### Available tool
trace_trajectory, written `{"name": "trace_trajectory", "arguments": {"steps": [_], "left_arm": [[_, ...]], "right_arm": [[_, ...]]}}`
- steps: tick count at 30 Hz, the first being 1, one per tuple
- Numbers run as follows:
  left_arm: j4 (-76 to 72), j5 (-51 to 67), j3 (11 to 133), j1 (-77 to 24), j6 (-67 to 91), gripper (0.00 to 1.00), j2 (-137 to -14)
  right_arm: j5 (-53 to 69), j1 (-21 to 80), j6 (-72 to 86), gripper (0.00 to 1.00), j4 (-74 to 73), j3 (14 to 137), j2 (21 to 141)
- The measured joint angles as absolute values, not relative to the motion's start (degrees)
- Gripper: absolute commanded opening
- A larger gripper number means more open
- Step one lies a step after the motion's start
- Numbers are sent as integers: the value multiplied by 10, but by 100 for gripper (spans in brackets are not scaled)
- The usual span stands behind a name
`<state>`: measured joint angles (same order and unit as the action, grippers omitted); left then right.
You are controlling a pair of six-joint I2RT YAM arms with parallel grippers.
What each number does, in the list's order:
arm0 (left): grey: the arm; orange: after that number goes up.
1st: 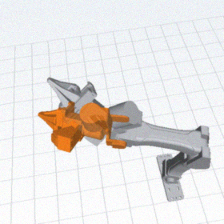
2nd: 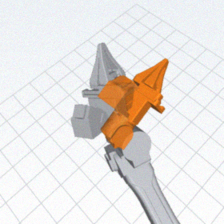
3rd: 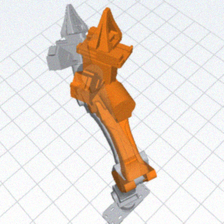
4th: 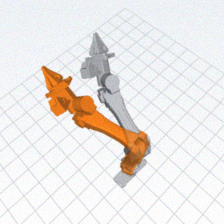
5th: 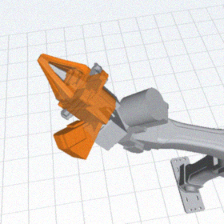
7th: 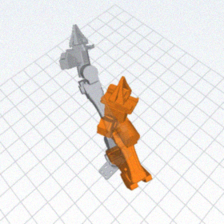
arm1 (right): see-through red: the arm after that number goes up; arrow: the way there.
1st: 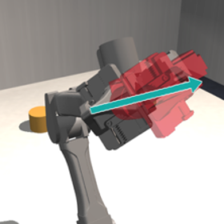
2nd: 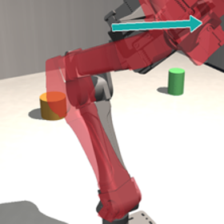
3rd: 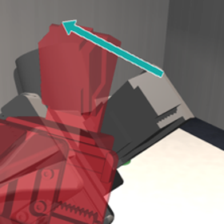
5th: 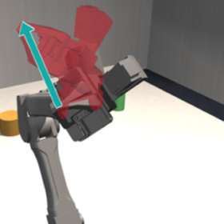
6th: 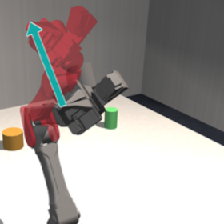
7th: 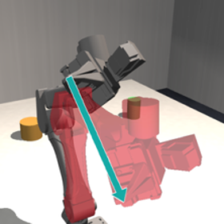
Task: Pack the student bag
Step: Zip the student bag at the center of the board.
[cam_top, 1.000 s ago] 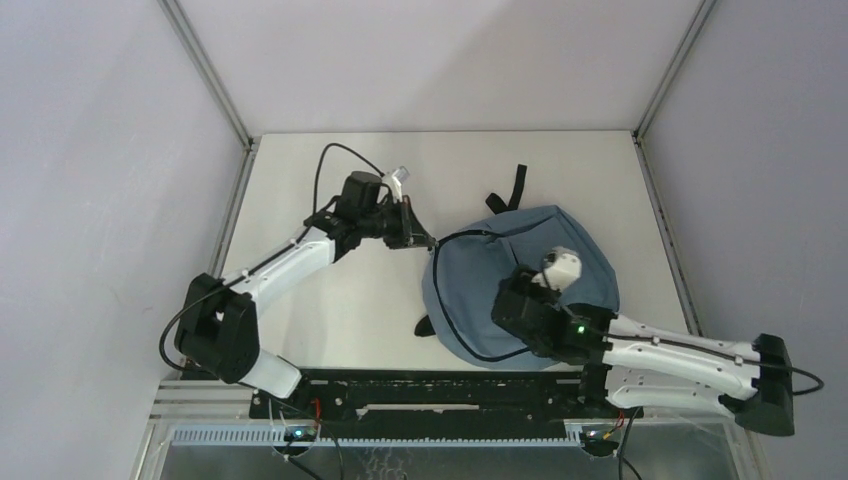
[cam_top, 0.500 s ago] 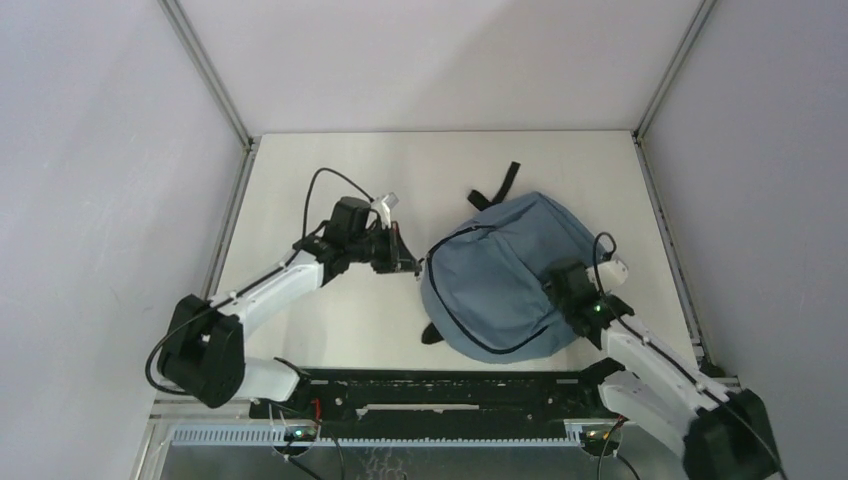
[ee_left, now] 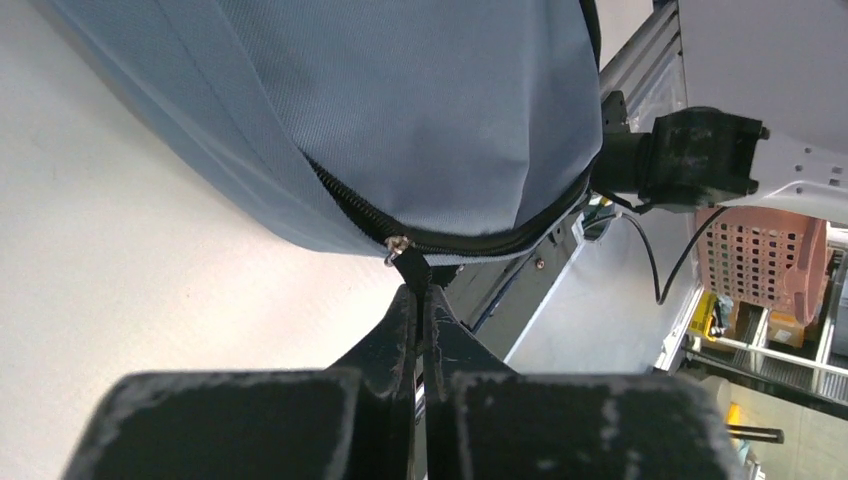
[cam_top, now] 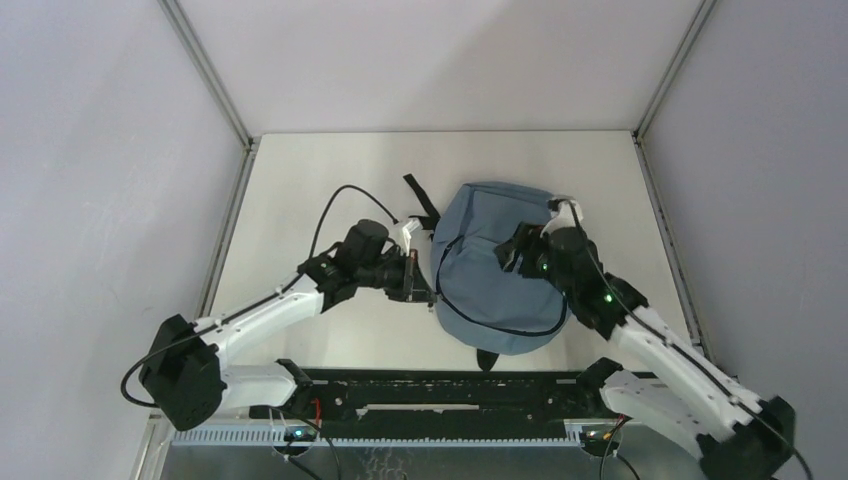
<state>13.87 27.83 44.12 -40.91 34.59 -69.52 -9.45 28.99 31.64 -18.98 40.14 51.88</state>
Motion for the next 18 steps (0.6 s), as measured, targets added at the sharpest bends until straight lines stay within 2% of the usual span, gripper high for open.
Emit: {"name": "trace_trajectory", "arguments": {"steps": [6, 10, 14, 15, 16, 17, 18], "left_arm": [[138, 287, 469, -404, 345, 0, -732], [135, 293, 469, -403, 345, 0, -739], [129, 302, 469, -396, 345, 0, -739], [128, 304, 469, -393, 345, 0, -739], [128, 305, 469, -390, 345, 0, -739], [127, 307, 469, -388, 345, 0, -739], [127, 309, 469, -385, 345, 0, -739]], "right_arm": [[-69, 507, 238, 70, -195, 391, 420], [-95, 619, 208, 71, -195, 371, 466], [-130, 676, 181, 69, -187, 363, 554], [-137, 681, 177, 63, -184, 362, 570], [-145, 682, 173, 52, -180, 362, 581], [-155, 685, 170, 37, -175, 362, 592], [-167, 687, 167, 16, -170, 362, 601]]}}
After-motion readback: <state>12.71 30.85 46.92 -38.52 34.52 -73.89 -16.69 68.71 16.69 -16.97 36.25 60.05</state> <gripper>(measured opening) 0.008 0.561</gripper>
